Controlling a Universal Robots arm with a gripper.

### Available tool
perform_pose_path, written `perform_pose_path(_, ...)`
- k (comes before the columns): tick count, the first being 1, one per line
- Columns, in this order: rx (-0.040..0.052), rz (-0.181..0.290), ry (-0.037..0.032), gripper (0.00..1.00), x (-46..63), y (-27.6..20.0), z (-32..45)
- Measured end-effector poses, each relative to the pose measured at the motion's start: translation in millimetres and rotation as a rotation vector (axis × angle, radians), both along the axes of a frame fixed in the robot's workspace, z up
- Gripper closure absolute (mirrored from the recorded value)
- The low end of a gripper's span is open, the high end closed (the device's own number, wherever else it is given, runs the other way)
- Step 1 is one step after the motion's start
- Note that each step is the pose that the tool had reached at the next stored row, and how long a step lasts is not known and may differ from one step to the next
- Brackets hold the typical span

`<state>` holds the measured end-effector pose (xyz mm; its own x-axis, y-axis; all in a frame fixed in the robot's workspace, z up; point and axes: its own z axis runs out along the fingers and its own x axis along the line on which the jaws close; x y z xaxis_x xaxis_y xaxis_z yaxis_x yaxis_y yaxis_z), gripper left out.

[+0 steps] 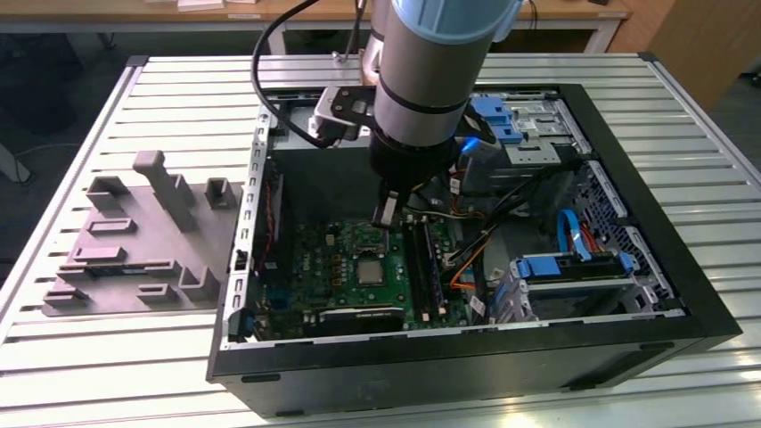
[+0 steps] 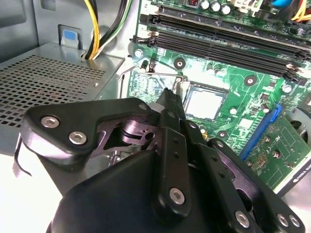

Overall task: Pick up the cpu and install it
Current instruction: 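Close the cpu cover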

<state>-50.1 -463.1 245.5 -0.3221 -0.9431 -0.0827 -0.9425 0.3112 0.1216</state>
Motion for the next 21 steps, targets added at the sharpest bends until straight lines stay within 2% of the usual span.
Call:
perform_pose_path(8,-0.0045,0.002,0.0000,0.89,-0.2,-3.2,0.0)
perform_pose_path(21,-0.0064,0.004,0.0000,0.89,-0.4,-9.4,-0.6)
